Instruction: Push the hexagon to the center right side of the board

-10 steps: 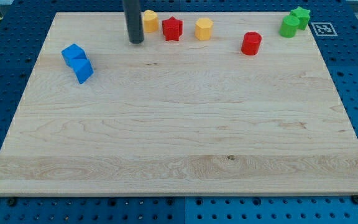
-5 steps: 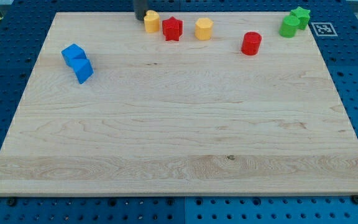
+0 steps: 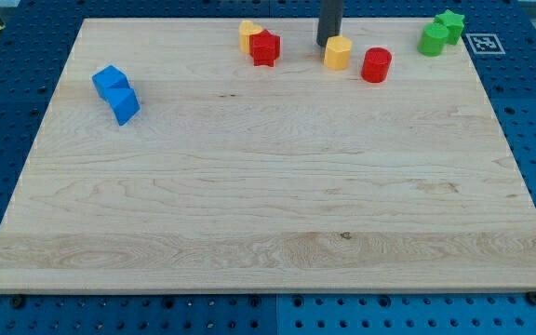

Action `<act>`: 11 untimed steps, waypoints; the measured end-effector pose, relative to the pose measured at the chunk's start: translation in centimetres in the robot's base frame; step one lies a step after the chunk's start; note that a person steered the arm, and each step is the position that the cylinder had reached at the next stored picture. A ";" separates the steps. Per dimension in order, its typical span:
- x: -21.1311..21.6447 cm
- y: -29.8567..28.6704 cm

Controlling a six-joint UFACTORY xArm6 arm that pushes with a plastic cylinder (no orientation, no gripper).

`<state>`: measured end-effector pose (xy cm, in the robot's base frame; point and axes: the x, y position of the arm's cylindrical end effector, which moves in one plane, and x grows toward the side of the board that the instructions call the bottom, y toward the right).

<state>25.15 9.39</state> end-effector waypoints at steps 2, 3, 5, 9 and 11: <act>5.1 0.2; 8.5 0.2; 9.9 0.7; 14.0 5.0; 16.6 4.9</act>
<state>41.71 14.25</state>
